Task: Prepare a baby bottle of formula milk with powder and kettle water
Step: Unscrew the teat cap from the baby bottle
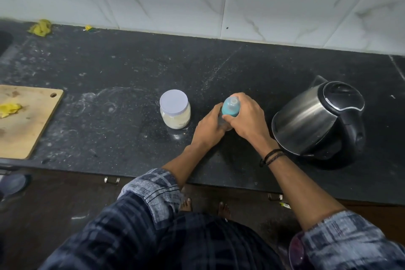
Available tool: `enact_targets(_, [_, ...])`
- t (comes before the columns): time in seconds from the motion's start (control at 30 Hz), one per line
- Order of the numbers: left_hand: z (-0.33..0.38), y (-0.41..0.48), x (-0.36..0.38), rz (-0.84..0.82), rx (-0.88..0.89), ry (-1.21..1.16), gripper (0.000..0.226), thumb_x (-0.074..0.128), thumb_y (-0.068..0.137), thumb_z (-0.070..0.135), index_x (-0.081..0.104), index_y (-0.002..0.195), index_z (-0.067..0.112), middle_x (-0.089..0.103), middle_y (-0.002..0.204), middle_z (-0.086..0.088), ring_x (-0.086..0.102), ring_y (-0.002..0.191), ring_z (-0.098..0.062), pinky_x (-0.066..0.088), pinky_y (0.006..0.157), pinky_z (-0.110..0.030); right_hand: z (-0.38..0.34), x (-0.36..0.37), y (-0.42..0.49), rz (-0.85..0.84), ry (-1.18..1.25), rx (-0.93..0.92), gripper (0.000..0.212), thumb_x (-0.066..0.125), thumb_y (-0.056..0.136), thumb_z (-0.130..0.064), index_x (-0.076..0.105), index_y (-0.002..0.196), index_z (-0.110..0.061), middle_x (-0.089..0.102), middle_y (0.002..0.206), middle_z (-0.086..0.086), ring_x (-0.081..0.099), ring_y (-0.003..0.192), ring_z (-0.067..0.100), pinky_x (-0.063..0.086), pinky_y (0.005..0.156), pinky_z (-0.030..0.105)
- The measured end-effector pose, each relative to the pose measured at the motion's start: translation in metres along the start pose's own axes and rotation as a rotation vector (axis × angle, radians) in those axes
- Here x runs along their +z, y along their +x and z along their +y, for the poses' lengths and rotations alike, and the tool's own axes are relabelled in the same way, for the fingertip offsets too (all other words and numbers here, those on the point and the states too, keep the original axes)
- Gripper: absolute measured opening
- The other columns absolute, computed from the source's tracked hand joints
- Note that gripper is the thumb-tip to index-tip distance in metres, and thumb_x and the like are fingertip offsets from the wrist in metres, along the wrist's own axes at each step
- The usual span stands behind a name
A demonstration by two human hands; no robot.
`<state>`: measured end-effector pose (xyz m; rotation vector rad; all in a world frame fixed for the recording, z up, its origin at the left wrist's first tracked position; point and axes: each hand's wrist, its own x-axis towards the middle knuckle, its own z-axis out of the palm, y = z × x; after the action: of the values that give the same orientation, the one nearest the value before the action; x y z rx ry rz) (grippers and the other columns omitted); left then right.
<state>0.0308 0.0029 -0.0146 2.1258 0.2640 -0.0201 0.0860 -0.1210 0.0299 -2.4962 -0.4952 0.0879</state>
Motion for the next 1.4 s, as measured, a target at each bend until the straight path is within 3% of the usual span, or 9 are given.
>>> enact_targets(0.23, [0.0,0.002,-0.001,-0.019,0.02,0.054,0.058,0.061,0.1,0.035,0.038,0.152,0.025,0.056,0.149,0.0,0.056,0.132,-0.025,0.046,0.108,-0.047,0.002,0.002,0.002,0.011,-0.019,-0.024,0.057,0.084,0.077,-0.02,0.056,0.126,-0.018,0.064,0.12,0.001,0.06,0.113,0.021,0.047,0.088,0.031])
enact_targets(0.53, [-0.004,0.005,0.0,-0.031,0.018,0.104,0.057,0.06,0.098,0.03,0.039,0.151,0.024,0.061,0.141,-0.004,0.061,0.123,-0.03,0.049,0.1,-0.048,0.005,0.001,0.002,0.004,-0.036,-0.079,0.059,0.082,0.078,-0.018,0.055,0.13,-0.017,0.064,0.122,0.004,0.06,0.114,0.025,0.052,0.094,0.043])
enact_targets(1.17, [-0.006,0.007,0.0,-0.038,0.026,0.096,0.061,0.066,0.097,0.034,0.038,0.151,0.024,0.059,0.144,-0.003,0.059,0.126,-0.028,0.048,0.103,-0.048,0.013,-0.016,0.013,-0.189,-0.029,-0.187,0.064,0.082,0.083,-0.018,0.049,0.137,-0.02,0.059,0.133,0.003,0.055,0.123,0.021,0.047,0.1,0.035])
enact_targets(1.4, [-0.007,0.006,0.002,-0.018,0.026,0.102,0.066,0.069,0.094,0.035,0.038,0.152,0.024,0.059,0.144,-0.003,0.06,0.126,-0.029,0.049,0.103,-0.05,0.011,-0.019,0.014,-0.215,-0.042,-0.137,0.067,0.088,0.076,-0.033,0.049,0.13,-0.024,0.058,0.125,-0.001,0.054,0.115,0.017,0.049,0.096,0.038])
